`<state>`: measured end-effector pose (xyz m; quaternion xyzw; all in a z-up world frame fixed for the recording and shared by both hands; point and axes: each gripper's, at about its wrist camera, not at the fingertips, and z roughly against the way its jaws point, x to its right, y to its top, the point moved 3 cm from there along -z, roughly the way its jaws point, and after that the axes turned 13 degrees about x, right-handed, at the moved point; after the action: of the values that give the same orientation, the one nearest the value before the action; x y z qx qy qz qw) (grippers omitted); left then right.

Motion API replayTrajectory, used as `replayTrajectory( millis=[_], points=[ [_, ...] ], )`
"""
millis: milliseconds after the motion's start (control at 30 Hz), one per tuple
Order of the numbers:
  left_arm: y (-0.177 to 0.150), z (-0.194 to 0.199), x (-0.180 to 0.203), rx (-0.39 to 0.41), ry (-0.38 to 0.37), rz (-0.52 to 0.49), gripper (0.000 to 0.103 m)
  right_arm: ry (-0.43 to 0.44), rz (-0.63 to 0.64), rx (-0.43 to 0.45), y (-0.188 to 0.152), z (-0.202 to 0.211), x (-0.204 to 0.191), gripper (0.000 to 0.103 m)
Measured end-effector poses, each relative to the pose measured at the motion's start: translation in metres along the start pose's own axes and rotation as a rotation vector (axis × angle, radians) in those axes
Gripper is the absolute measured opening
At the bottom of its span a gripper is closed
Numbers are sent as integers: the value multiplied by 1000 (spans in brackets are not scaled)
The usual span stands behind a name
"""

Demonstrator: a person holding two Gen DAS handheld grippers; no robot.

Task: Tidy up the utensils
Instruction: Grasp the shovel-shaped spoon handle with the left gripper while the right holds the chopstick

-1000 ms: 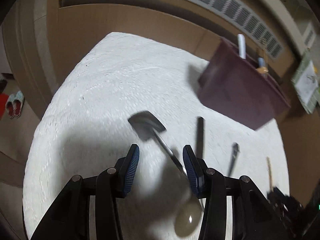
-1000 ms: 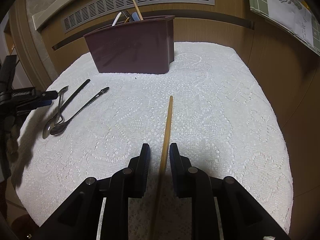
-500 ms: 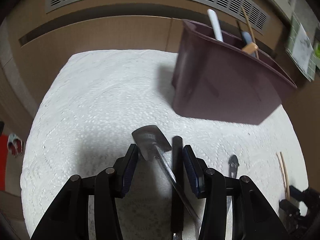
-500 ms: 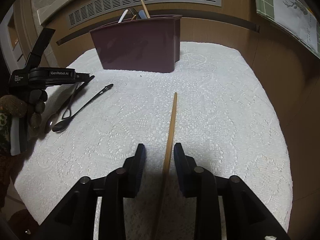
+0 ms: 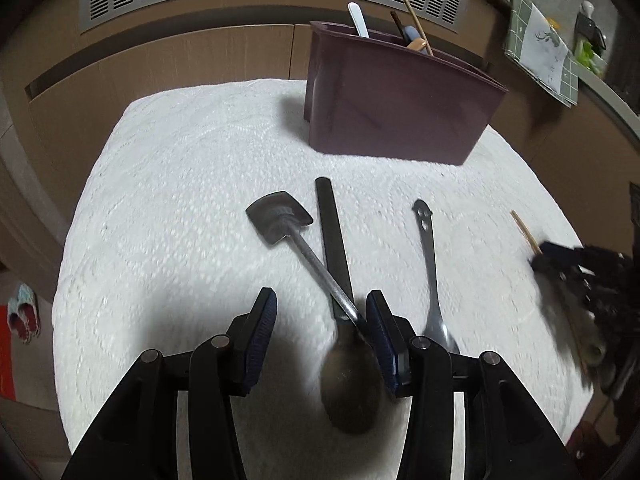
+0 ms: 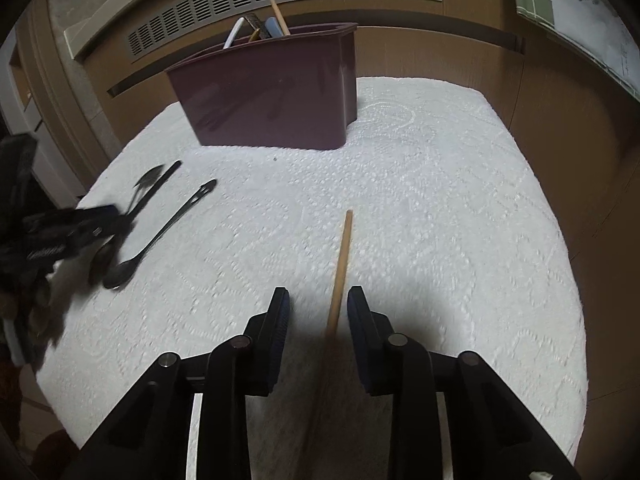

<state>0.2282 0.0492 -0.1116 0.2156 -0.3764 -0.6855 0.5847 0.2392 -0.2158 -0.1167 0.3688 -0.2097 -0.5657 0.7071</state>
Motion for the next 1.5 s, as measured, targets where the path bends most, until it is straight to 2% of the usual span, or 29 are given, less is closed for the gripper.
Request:
replayTrajectory(
  millis=[133, 200, 333, 467, 533, 667, 833, 967, 1200, 1433, 1467, 1500],
  points=[
    [-2, 7, -10, -2, 17, 60, 47, -55, 58, 2, 7, -12, -3, 25],
    [5, 4, -18, 1, 33, 124, 47, -58, 55, 10, 8, -13, -3, 25],
    [23, -5, -34, 17, 21, 283, 47, -52, 41, 36, 3, -10, -1, 25],
    [38, -27, -44, -3, 119, 342, 47, -51, 35, 40, 3, -8, -1, 25],
    [44, -35, -40, -2, 141, 316, 47, -52, 40, 41, 4, -9, 0, 25],
    [49, -47, -22, -9, 185, 195, 47, -48, 33, 44, 2, -8, 1, 25],
    [48, -47, -3, -10, 75, 148, 47, -46, 27, 45, 2, -7, 0, 25],
    [44, -45, 3, -17, 105, 95, 46, -41, 18, 44, 2, -7, 1, 25],
    [46, -49, -5, -23, 137, 142, 46, -62, 40, 42, 4, -10, -5, 25],
    [49, -52, 2, -45, 180, 132, 46, -53, 26, 45, 4, -9, -6, 25],
    [49, -53, 4, -40, 187, 116, 43, -50, 22, 45, 4, -9, -6, 25],
    [49, -52, 7, -34, 190, 107, 34, -47, 17, 46, 4, -9, -4, 25]
  ],
)
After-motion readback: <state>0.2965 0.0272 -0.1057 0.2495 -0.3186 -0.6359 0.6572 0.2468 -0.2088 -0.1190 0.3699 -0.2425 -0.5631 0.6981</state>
